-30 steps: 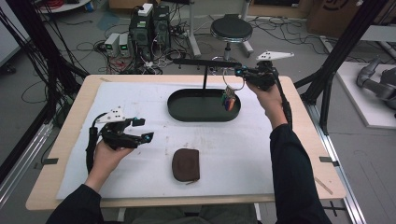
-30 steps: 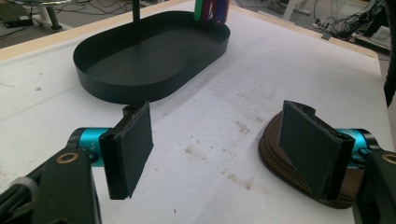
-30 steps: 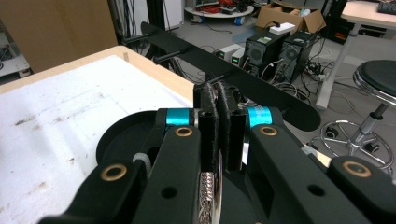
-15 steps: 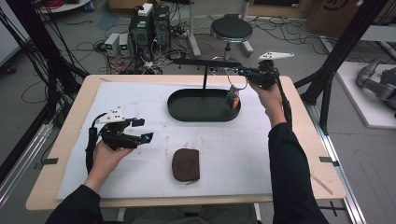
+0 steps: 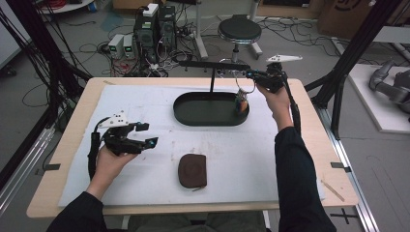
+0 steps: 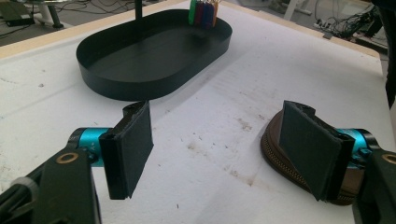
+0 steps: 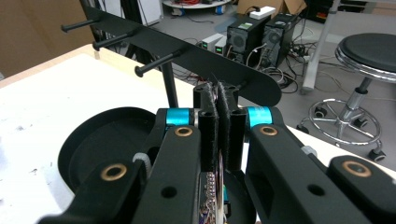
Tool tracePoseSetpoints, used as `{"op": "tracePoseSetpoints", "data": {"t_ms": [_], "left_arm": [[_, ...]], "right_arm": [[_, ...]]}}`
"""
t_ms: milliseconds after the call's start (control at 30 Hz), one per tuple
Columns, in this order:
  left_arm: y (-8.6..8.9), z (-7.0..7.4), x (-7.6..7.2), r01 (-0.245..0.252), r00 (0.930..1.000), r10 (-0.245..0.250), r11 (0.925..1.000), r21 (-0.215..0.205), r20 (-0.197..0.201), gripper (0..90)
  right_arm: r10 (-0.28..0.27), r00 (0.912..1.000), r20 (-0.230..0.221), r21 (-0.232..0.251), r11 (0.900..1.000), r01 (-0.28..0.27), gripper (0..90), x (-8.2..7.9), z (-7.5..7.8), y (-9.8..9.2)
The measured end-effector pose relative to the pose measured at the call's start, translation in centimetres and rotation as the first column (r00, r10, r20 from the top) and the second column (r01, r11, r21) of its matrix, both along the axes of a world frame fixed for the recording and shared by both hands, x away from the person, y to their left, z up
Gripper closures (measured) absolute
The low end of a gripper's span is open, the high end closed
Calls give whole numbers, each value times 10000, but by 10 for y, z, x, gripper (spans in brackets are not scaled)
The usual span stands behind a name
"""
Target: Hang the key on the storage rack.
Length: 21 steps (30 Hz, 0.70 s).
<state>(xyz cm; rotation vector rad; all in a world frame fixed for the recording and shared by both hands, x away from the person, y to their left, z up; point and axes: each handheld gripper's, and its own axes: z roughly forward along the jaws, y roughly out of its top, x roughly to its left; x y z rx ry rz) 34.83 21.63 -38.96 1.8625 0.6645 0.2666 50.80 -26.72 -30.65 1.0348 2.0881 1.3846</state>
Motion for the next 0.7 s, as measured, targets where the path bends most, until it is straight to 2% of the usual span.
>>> {"op": "tracePoseSetpoints", "data": {"t_ms": [433, 633, 700], "left_arm": [[0, 0, 0, 1, 10000, -1, 10000, -9, 8, 262], [1, 0, -1, 9, 10000, -9, 10000, 20, 16, 263], [1, 0, -1, 27, 10000, -27, 10000, 23, 12, 262]], "right_arm": [[-106, 9999, -66, 5, 9999, 106, 880, 1, -2, -2], [-155, 9999, -54, -177, 9997, 154, 870, 1, -2, -1], [-304, 9995, -30, -86, 9995, 304, 857, 0, -1, -3]]}}
